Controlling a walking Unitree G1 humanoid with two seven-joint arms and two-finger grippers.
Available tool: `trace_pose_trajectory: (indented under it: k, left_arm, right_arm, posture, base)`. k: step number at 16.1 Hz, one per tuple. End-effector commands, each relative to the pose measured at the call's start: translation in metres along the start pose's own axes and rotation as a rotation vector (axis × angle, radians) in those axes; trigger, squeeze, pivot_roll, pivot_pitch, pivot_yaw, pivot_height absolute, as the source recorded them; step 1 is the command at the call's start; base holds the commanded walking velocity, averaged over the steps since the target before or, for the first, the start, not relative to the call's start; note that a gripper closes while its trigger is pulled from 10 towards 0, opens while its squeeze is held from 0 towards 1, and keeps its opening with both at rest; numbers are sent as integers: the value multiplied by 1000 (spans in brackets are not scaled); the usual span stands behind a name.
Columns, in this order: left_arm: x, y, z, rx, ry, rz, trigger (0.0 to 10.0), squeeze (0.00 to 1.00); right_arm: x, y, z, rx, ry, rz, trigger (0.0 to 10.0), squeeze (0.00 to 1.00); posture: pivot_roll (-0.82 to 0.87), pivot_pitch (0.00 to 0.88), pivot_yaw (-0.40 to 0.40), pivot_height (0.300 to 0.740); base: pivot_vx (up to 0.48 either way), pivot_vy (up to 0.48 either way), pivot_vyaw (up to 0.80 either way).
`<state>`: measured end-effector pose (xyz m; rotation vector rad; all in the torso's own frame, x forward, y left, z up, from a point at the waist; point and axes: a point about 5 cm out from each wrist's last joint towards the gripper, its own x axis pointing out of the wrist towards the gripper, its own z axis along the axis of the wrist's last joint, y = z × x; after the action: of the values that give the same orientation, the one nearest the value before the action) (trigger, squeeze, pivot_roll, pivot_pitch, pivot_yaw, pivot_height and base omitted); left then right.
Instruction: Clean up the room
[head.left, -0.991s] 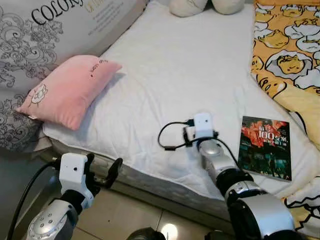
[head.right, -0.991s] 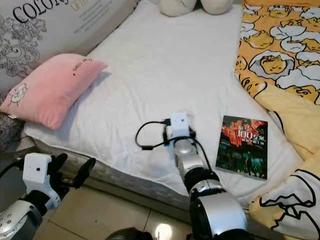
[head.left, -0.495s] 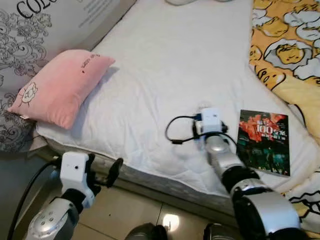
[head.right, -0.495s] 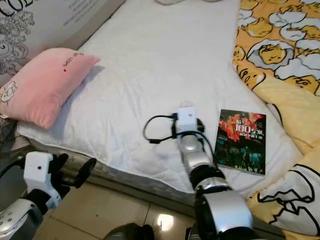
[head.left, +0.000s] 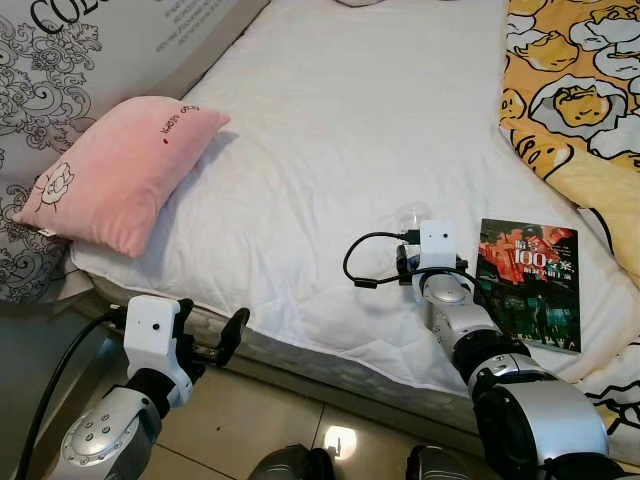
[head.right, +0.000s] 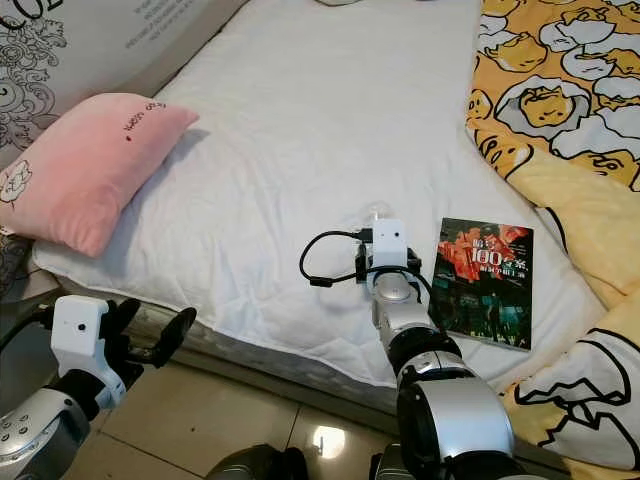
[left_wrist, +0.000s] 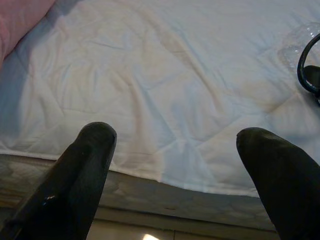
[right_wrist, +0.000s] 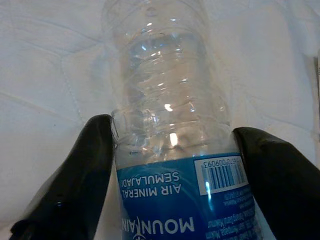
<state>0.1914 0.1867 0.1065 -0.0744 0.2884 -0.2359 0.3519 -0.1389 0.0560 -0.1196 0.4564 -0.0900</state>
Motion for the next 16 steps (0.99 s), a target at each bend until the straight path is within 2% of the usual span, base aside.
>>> trace_pose_trajectory:
  k: [1, 9, 12, 13, 16]
  left_arm:
    - [2, 2, -6, -7, 32, 17, 10000, 0]
    - [14, -2, -8, -19, 34, 6, 10000, 0]
    - [26, -6, -10, -23, 24, -3, 10000, 0]
    - [39, -4, -7, -25, -16, 37, 10000, 0]
    - [40, -1, -5, 0, -88, 157, 10000, 0]
  right_arm:
    - [-2, 6, -17, 27, 85, 29, 0, 0]
    - [-1, 6, -11, 55, 61, 59, 0, 0]
    - [0, 4, 4, 46, -32, 73, 0, 0]
    - [-2, 5, 28, -9, -203, 108, 0, 0]
    - [-14, -8, 49, -98, -449, 89, 0, 0]
  posture:
    - [48, 150, 179, 740]
    - [9, 123, 177, 740]
    - [-17, 94, 166, 740]
    - [-55, 41, 151, 740]
    - [-112, 0, 146, 740]
  base:
    - [0, 0, 0]
    - [0, 0, 0]
    - [0, 0, 0]
    - [0, 0, 0]
    - [0, 0, 0]
